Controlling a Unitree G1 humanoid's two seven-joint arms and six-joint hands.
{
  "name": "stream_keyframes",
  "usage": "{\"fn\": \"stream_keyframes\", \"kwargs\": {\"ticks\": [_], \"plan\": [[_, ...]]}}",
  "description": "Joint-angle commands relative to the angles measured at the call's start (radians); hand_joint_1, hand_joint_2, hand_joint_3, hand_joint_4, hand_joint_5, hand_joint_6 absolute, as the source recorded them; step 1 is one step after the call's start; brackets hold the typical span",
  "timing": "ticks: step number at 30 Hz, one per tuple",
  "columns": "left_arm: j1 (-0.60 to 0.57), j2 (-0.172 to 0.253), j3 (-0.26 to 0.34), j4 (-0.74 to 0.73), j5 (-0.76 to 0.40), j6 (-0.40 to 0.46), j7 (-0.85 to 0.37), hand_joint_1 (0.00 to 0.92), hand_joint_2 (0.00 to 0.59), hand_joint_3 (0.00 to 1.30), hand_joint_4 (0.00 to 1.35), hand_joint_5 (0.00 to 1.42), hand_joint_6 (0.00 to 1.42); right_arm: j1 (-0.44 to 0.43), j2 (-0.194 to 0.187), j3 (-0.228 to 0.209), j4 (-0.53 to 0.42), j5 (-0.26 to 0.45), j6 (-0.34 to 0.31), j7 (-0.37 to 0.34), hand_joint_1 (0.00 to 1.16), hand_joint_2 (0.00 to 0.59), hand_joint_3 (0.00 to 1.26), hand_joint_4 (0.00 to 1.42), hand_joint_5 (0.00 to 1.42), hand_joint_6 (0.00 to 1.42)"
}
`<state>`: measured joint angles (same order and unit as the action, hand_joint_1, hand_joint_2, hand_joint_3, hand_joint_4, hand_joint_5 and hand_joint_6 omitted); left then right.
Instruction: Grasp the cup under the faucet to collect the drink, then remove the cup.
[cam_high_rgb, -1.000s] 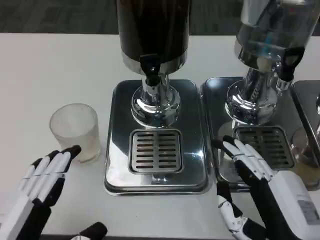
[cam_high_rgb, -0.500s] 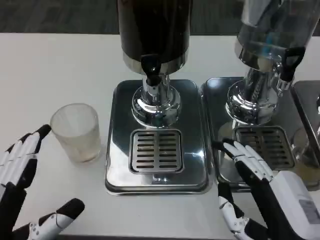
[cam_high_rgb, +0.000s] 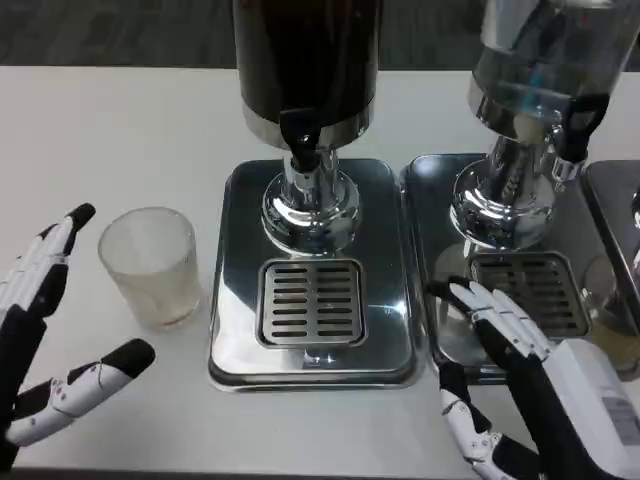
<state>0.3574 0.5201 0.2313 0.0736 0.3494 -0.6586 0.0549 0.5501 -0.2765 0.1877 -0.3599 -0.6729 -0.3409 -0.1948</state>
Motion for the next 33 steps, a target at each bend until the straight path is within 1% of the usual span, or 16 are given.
{"fn": "stream_keyframes", "kwargs": {"ticks": [1,9,10,12,15,22,27,30,33], "plan": [[-0.073,0.023,-0.01,0.072,-0.023,0.012,-0.026,0.0,0.042,0.0,0.0,0.0,0.02,-0.01,0.012,0.008,0.002,0.002,-0.006,-0.003,0.51,0.551,0.18,0.12,0.09,0.25],[-0.204,0.041,-0.041,0.208,-0.052,0.045,-0.075,0.0,0.037,0.0,0.0,0.0,0.02,-0.011,0.026,0.013,0.008,0.001,0.0,-0.002,0.52,0.551,0.19,0.12,0.1,0.26],[-0.219,0.044,-0.045,0.222,-0.056,0.047,-0.084,0.0,0.036,0.0,0.0,0.0,0.02,-0.01,0.029,0.014,0.01,0.003,0.001,-0.002,0.52,0.568,0.19,0.13,0.1,0.26],[-0.253,0.049,-0.057,0.255,-0.065,0.057,-0.104,0.0,0.036,0.0,0.0,0.0,0.02,-0.007,0.032,0.016,0.009,-0.001,-0.001,-0.005,0.52,0.583,0.19,0.13,0.1,0.27],[-0.295,0.056,-0.071,0.298,-0.075,0.069,-0.121,0.0,0.035,0.0,0.0,0.0,0.02,-0.004,0.037,0.019,0.007,-0.006,-0.002,-0.009,0.52,0.584,0.2,0.13,0.1,0.27],[-0.365,0.07,-0.098,0.391,-0.066,0.059,-0.123,0.0,0.034,0.0,0.0,0.0,0.02,0.0,0.046,0.028,0.003,-0.009,0.002,-0.007,0.52,0.583,0.19,0.13,0.1,0.27],[-0.413,0.083,-0.107,0.479,-0.072,0.033,-0.119,0.0,0.033,0.0,0.0,0.0,0.02,-0.001,0.069,0.049,-0.001,-0.026,0.015,-0.009,0.52,0.582,0.19,0.13,0.1,0.27],[-0.444,0.084,-0.113,0.529,-0.076,0.023,-0.123,0.0,0.032,0.0,0.0,0.0,0.02,0.0,0.079,0.06,-0.002,-0.04,0.014,-0.012,0.52,0.579,0.19,0.13,0.1,0.27],[-0.472,0.086,-0.121,0.568,-0.073,0.009,-0.121,0.0,0.031,0.0,0.0,0.0,0.02,0.001,0.08,0.065,-0.003,-0.047,0.013,-0.014,0.52,0.577,0.19,0.13,0.1,0.27]]}}
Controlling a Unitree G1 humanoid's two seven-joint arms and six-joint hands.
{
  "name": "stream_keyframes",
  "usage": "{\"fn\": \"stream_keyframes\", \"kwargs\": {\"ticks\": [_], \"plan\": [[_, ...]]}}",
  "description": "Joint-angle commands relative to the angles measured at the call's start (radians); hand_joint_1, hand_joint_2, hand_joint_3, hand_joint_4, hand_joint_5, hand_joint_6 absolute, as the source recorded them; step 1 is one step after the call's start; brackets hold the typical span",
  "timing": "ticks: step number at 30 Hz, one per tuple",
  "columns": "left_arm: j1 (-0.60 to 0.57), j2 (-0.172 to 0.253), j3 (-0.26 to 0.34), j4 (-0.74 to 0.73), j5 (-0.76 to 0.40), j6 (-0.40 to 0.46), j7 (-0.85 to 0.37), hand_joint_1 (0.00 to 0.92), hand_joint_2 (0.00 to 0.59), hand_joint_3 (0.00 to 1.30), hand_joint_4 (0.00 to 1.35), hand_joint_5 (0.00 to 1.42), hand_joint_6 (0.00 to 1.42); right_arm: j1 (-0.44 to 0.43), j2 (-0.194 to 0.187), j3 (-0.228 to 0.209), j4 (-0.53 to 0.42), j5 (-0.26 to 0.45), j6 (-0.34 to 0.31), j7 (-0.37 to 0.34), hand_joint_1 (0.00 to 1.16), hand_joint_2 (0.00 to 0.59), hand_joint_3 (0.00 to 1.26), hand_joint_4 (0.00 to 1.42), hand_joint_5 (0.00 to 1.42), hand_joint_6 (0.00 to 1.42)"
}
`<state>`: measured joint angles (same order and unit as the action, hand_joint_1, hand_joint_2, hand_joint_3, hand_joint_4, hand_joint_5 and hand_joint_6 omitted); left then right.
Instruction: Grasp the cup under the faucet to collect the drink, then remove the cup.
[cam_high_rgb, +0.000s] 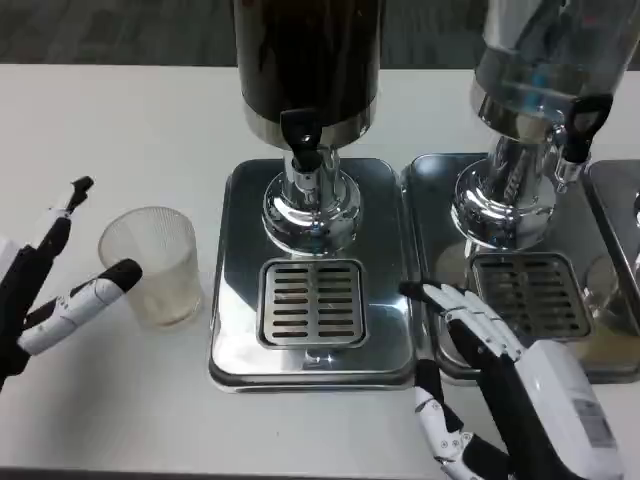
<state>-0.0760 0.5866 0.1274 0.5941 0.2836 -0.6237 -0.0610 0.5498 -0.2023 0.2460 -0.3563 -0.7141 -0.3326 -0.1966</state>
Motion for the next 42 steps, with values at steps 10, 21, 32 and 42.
{"fn": "stream_keyframes", "kwargs": {"ticks": [10,21,32,42], "plan": [[-0.135,0.034,-0.077,0.197,0.032,-0.057,0.022,0.0,0.027,0.0,0.0,0.0,0.02,-0.011,0.02,0.019,0.006,-0.016,0.005,-0.028,0.52,0.575,0.2,0.13,0.11,0.27],[-0.179,0.071,-0.122,0.291,0.082,-0.073,0.084,0.0,0.029,0.0,0.0,0.0,0.02,-0.013,0.029,0.035,0.011,-0.024,0.009,-0.039,0.51,0.574,0.2,0.13,0.11,0.29],[-0.232,0.087,-0.188,0.38,0.134,-0.091,0.129,0.0,0.025,0.0,0.0,0.0,0.02,-0.026,0.032,0.044,0.015,-0.026,0.015,-0.035,0.51,0.574,0.2,0.13,0.11,0.3],[-0.288,0.085,-0.248,0.457,0.148,-0.091,0.147,0.02,0.025,0.0,0.0,0.0,0.02,-0.037,0.035,0.05,0.014,-0.027,0.017,-0.036,0.51,0.574,0.2,0.13,0.11,0.32]]}}
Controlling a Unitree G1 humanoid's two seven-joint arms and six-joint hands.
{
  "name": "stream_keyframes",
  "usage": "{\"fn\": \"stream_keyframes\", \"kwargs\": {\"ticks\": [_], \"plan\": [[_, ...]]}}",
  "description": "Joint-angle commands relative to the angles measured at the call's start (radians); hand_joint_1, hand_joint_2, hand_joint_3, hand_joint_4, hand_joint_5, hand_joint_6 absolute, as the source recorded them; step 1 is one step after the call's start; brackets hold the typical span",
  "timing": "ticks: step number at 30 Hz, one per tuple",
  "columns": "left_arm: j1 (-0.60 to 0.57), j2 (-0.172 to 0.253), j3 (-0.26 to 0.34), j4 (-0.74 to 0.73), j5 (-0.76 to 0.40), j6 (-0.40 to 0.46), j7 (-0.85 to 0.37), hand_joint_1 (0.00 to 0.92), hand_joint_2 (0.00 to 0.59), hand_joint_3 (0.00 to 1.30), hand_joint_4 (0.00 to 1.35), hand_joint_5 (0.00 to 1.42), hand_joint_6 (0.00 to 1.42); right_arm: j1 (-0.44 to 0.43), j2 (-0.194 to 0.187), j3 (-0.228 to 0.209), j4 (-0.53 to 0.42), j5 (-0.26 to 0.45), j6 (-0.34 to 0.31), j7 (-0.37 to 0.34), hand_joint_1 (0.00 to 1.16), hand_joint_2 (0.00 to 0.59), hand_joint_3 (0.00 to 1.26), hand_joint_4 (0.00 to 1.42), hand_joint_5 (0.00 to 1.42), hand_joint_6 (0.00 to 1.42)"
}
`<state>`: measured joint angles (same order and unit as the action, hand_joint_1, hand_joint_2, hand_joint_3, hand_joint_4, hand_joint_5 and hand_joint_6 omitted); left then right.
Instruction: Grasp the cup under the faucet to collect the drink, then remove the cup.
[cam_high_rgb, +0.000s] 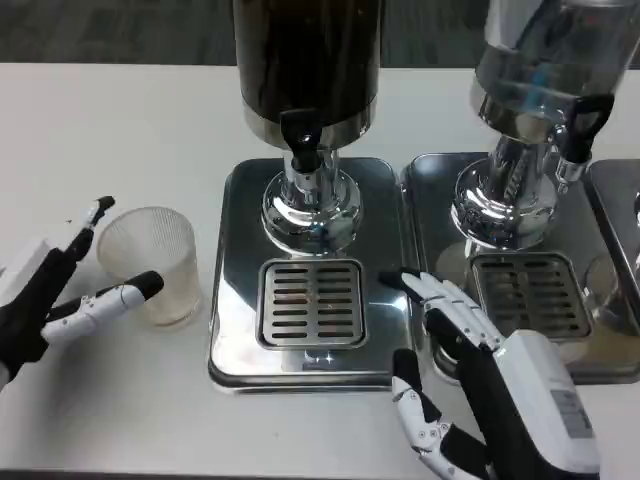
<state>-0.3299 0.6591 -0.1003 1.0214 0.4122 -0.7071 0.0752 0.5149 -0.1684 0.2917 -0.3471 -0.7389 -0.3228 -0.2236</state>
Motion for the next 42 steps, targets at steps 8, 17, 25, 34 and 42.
{"fn": "stream_keyframes", "kwargs": {"ticks": [8,17,25,34,42], "plan": [[-0.073,0.005,-0.057,0.071,0.046,-0.007,0.034,0.039,0.021,0.0,0.0,0.01,0.03,-0.001,0.006,0.013,0.011,-0.002,0.009,-0.015,0.51,0.574,0.2,0.13,0.11,0.32],[-0.096,-0.006,-0.098,0.086,0.056,-0.004,0.069,0.048,0.028,0.0,0.0,0.02,0.04,0.01,-0.009,0.003,0.007,0.013,0.002,-0.018,0.51,0.574,0.2,0.13,0.11,0.32],[-0.091,-0.022,-0.117,0.072,0.053,-0.005,0.095,0.05,0.03,0.0,0.0,0.04,0.05,0.015,-0.044,-0.021,-0.005,0.045,-0.01,-0.008,0.51,0.574,0.21,0.13,0.11,0.32],[-0.104,-0.029,-0.129,0.077,0.052,-0.001,0.096,0.052,0.033,0.0,0.0,0.04,0.05,0.027,-0.053,-0.027,-0.008,0.062,-0.018,-0.013,0.51,0.574,0.21,0.13,0.12,0.32],[-0.111,-0.036,-0.133,0.08,0.068,0.036,0.126,0.081,0.04,0.0,0.0,0.09,0.07,0.019,-0.051,-0.029,0.0,0.062,-0.024,-0.015,0.51,0.574,0.21,0.13,0.12,0.34]]}}
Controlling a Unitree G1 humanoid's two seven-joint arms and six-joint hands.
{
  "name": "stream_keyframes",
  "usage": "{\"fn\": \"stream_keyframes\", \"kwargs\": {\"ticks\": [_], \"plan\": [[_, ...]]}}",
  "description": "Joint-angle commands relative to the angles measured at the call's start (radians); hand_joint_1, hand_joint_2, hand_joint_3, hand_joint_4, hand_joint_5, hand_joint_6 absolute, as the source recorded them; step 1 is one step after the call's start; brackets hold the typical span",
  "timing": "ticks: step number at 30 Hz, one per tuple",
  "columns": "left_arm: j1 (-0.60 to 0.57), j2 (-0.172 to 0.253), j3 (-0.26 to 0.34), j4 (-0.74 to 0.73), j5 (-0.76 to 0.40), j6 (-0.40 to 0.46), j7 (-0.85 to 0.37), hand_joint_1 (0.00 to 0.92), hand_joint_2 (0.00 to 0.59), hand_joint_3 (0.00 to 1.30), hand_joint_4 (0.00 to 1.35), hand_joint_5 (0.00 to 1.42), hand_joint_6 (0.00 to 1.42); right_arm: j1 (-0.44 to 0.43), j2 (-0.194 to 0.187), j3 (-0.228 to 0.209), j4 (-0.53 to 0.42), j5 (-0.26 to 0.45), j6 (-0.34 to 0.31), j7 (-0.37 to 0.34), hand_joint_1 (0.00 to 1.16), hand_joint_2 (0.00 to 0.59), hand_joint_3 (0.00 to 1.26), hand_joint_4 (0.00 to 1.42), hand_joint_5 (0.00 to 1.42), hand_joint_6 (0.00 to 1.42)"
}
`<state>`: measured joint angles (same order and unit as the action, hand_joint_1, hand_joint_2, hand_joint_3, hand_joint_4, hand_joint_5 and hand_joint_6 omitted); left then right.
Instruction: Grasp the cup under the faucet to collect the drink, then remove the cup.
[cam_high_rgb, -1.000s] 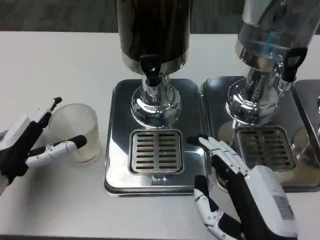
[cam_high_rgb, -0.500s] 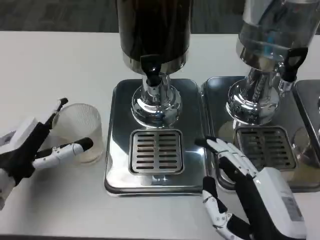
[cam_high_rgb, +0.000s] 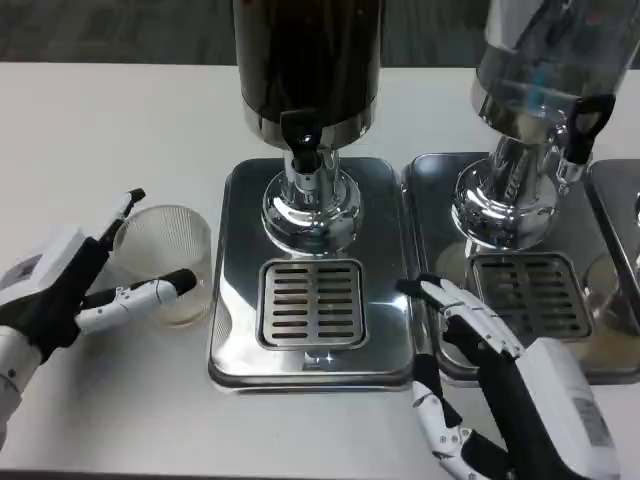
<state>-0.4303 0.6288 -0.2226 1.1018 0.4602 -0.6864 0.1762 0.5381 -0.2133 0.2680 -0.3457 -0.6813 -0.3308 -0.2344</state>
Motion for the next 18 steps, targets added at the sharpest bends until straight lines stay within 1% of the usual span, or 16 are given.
{"fn": "stream_keyframes", "kwargs": {"ticks": [1,10,12,14,18], "plan": [[-0.011,-0.008,-0.01,0.001,0.023,0.016,0.028,0.083,0.041,0.0,0.0,0.1,0.07,-0.003,-0.007,-0.006,-0.001,0.004,-0.017,-0.004,0.51,0.574,0.21,0.13,0.12,0.34],[-0.017,-0.018,-0.022,0.01,0.046,0.024,0.062,0.119,0.046,0.0,0.0,0.13,0.09,-0.008,-0.001,-0.015,0.001,0.013,-0.02,-0.004,0.51,0.565,0.22,0.13,0.13,0.34],[-0.02,-0.019,-0.026,0.014,0.046,0.027,0.063,0.141,0.047,0.0,0.0,0.14,0.1,-0.011,0.001,-0.016,0.002,0.013,-0.021,-0.005,0.51,0.566,0.22,0.13,0.13,0.34],[-0.024,-0.02,-0.029,0.02,0.044,0.031,0.066,0.145,0.047,0.0,0.0,0.14,0.1,-0.013,0.002,-0.017,0.004,0.015,-0.019,-0.003,0.51,0.557,0.22,0.14,0.13,0.34],[-0.028,-0.025,-0.033,0.031,0.039,0.033,0.071,0.151,0.047,0.0,0.0,0.14,0.1,-0.016,0.001,-0.018,0.004,0.016,-0.016,-0.001,0.51,0.557,0.22,0.14,0.13,0.34]]}}
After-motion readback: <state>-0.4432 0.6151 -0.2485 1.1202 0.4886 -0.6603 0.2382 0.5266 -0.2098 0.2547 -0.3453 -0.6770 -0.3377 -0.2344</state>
